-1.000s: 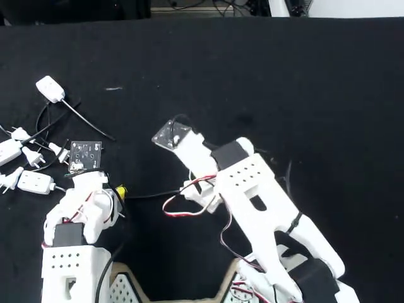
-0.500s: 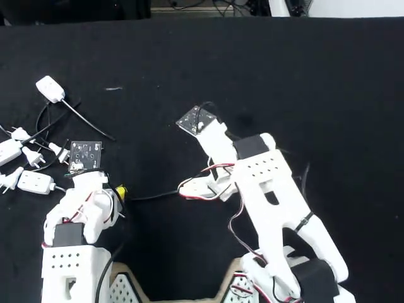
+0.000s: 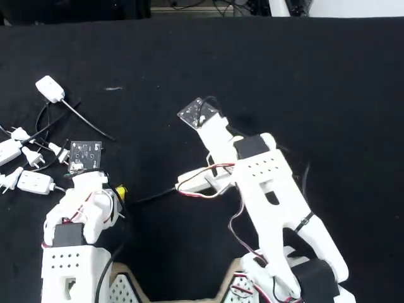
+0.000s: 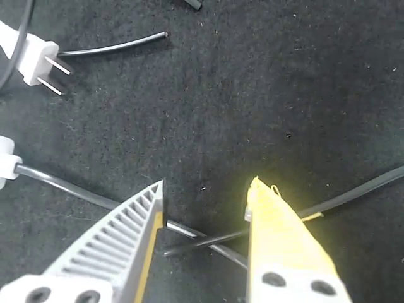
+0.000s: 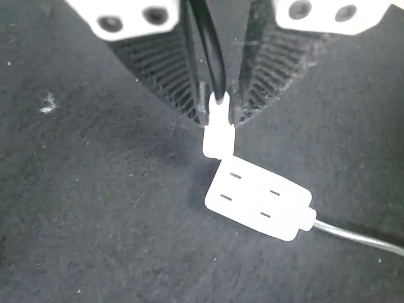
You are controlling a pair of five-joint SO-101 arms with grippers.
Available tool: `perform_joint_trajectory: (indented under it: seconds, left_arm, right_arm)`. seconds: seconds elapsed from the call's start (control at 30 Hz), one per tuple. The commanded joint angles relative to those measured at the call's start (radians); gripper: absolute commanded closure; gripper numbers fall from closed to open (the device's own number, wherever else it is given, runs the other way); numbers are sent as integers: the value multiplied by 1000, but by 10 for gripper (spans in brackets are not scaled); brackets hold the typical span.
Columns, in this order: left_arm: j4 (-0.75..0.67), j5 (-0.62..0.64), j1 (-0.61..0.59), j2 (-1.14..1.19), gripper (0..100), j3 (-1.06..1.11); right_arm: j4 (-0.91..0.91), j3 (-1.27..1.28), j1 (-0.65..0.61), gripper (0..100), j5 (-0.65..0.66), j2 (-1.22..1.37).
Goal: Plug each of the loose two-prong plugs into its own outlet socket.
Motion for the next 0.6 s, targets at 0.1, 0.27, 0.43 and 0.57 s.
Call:
perform_joint_trajectory:
  seconds: [0.1,0.27,0.43,0.57]
  left_arm:
    - [0,6,7,-8,780,-12]
    - [0,6,7,-8,780,-10]
    - [0,6,7,-8,780,-12]
    - [0,6,5,-8,780,-12]
  right_arm:
    - [-31,-35,18,988,-12,-42]
    - [31,-101,15,988,-17,-47]
    - [103,-206,-41,988,-143,-41]
    - [121,-205,-78,988,-181,-5]
